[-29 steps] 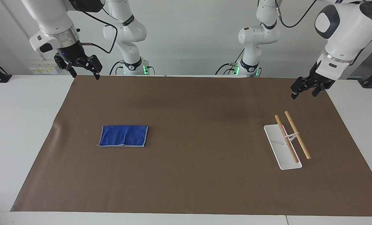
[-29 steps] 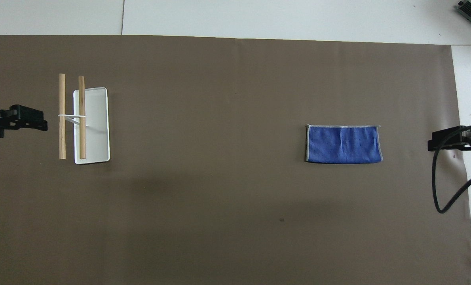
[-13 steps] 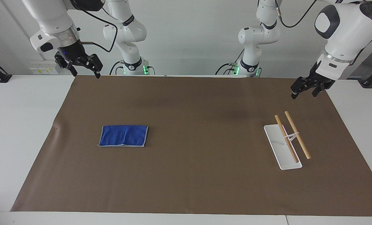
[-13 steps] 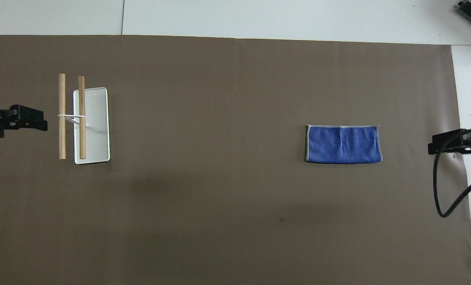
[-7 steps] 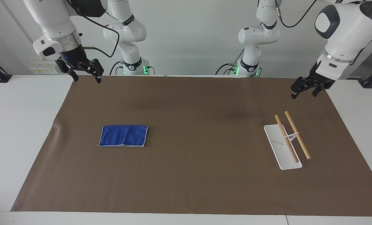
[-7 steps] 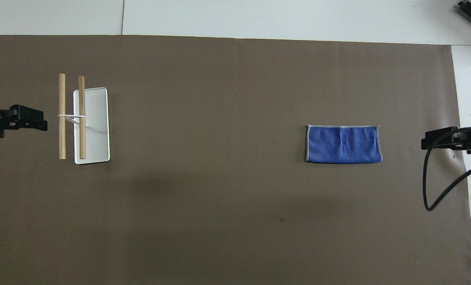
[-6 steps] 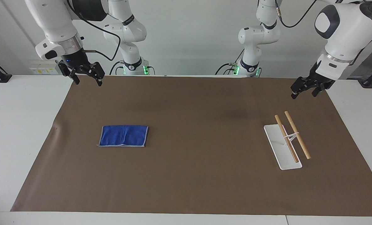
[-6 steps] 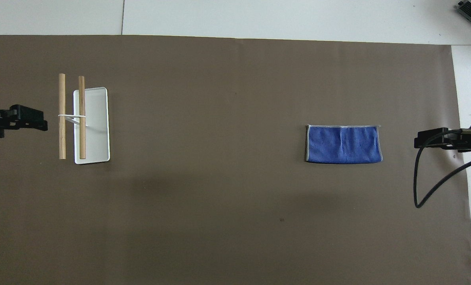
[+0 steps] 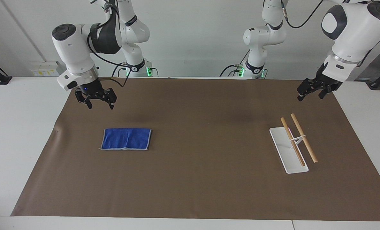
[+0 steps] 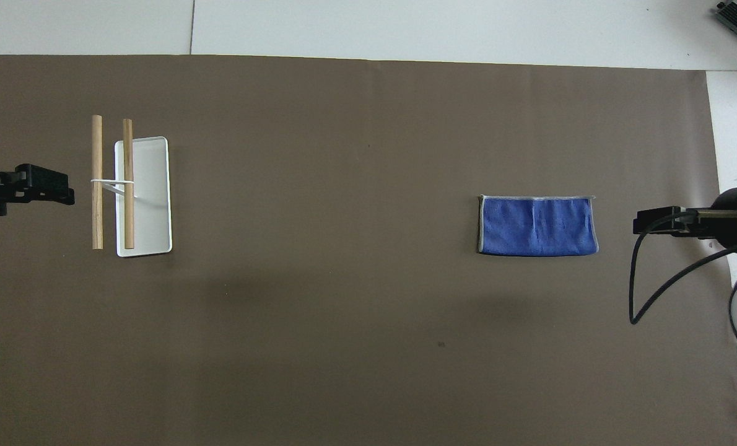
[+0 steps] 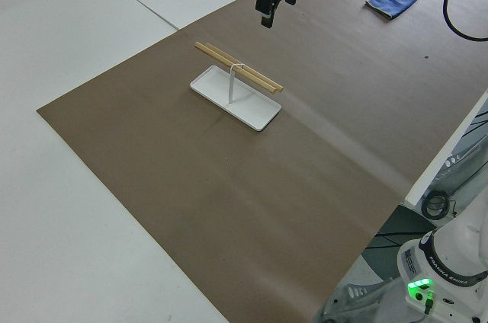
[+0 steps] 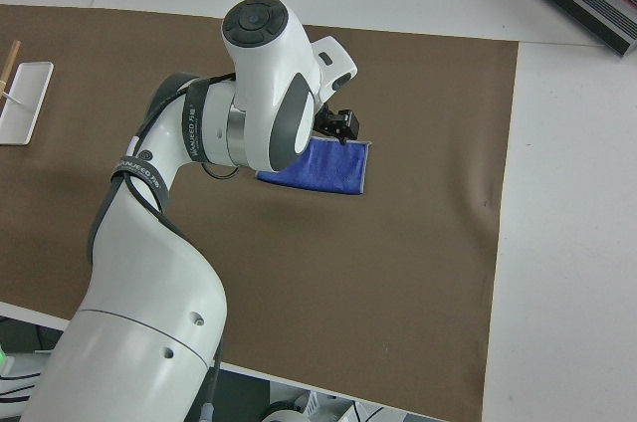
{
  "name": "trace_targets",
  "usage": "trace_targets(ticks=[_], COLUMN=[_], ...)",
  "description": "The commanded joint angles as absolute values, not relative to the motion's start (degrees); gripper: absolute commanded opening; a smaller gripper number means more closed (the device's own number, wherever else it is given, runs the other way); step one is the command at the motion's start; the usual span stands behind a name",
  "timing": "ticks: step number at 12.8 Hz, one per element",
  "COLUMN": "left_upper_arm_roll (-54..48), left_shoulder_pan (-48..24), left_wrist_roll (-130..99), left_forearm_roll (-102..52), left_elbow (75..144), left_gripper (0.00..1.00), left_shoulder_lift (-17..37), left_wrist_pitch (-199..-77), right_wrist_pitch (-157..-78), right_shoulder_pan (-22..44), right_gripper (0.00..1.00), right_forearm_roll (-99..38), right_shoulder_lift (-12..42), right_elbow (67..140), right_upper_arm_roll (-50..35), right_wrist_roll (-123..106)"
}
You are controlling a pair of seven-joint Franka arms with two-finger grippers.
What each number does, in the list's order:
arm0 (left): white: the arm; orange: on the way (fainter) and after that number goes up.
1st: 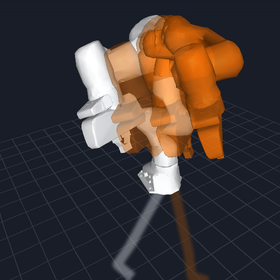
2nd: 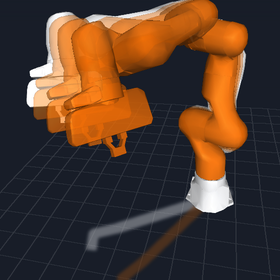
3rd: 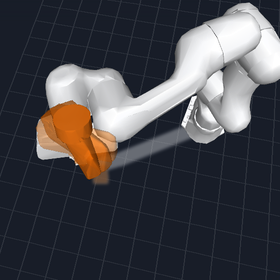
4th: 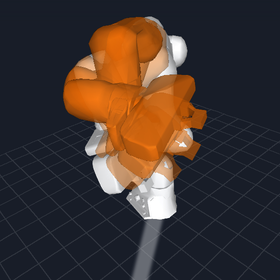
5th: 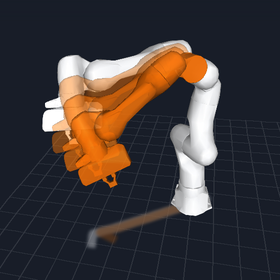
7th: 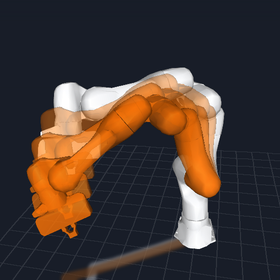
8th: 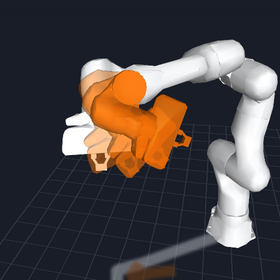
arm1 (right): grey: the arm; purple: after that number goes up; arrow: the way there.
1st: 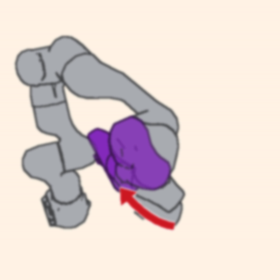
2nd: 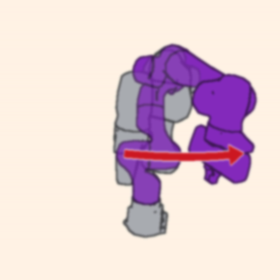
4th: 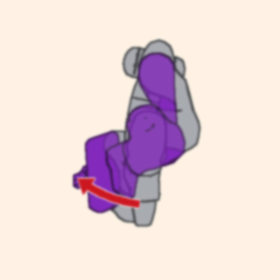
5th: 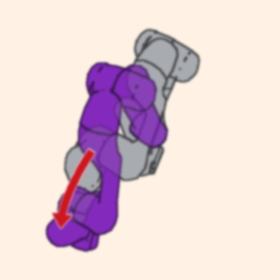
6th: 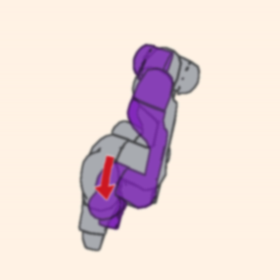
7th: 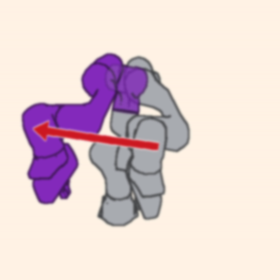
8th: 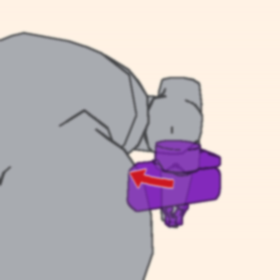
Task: Right arm passes towel to left arm to hang
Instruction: 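Reach the right gripper down and grasp the blue towel's near edge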
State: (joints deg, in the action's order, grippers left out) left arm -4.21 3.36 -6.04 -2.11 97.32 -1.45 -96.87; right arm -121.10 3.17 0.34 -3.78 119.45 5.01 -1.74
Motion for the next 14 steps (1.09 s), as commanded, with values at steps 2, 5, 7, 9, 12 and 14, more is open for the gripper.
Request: trace_targets(ticks=[2, 5, 7, 9, 12, 14], left_upper_arm_roll=[-4.0, -4.0, -4.0, -4.0, -4.0, -4.0], left_shoulder_pan=[3.3, 3.3, 3.3, 3.3, 3.3, 3.3], left_wrist_roll=[-6.1, -6.1, -6.1, -6.1, -6.1, -6.1], left_forearm_roll=[-1.4, -1.5, -1.4, -1.4, -1.5, -1.5], left_elbow=[99.0, 99.0, 99.0, 99.0, 99.0, 99.0], left_gripper=[1.00, 1.00, 1.00, 1.00, 1.00, 1.00], left_shoulder_lift=[-3.2, -3.2, -3.3, -3.2, -3.3, -3.2], left_wrist_pitch=[-96.7, -96.7, -96.7, -96.7, -96.7, -96.7], right_wrist_pitch=[-130.6, -137.2, -143.1, -146.8, -148.2, -148.2], right_shoulder_pan=[3.2, 4.0, 4.0, 4.0, 4.0, 4.0], right_gripper=[1.00, 1.00, 1.00, 1.00, 1.00, 1.00], right_forearm_roll=[-0.8, -0.8, -0.8, -0.8, -1.1, -5.3], right_shoulder_lift=[4.1, 8.6, 9.9, 11.1, 11.4, 11.8], right_elbow=[119.9, 121.3, 124.3, 126.7, 128.6, 128.8], right_upper_arm_roll=[4.8, 4.8, 4.8, 4.8, 4.7, 4.7], right_wrist_roll=[-3.9, -3.9, -4.0, -4.7, -4.7, -4.9])
